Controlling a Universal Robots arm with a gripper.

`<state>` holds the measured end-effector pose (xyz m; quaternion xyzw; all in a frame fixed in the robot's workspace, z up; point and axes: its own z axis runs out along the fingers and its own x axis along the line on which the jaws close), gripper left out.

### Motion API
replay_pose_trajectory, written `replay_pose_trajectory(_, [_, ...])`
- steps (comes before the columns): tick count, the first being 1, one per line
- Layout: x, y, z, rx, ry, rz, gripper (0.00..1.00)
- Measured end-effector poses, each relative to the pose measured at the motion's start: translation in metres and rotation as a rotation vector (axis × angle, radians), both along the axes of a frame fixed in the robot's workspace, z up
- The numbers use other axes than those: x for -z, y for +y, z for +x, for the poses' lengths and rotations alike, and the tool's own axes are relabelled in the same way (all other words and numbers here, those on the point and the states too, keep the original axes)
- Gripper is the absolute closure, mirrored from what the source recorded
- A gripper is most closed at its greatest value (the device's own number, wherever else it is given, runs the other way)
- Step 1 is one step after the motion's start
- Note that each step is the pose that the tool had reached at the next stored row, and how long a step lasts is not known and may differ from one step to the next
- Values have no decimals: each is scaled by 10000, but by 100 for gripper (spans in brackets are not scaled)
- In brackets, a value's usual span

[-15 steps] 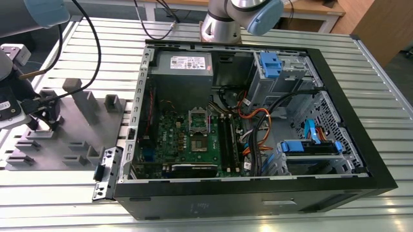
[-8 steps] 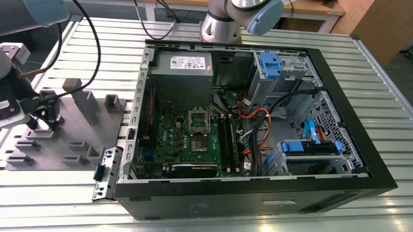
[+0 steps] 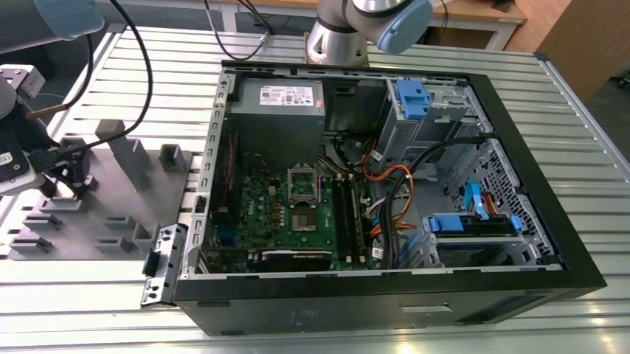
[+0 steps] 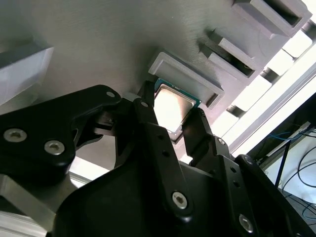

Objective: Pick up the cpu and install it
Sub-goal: 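Pick up the cpu and move it towards the insertion slot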

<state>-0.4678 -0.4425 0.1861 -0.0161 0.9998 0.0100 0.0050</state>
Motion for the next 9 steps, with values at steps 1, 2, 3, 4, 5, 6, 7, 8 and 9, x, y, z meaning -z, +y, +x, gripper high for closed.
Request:
replay_pose_trajectory(1, [0,0,0,0,0,0,53])
replay_pose_trajectory(2, [0,0,0,0,0,0,53])
replay_pose_trajectory(3, [0,0,-1,0,1,0,53])
replay_pose_trajectory(4, [0,0,-1,0,1,0,53])
replay_pose_trajectory(5, [0,0,-1,0,0,0,53])
replay_pose_trajectory(6, [0,0,-1,0,0,0,52])
replay_pose_trajectory(7, [0,0,-1,0,0,0,52])
replay_pose_trajectory(8, [0,0,-1,0,0,0,46])
replay_pose_trajectory(9, [0,0,-1,0,0,0,46])
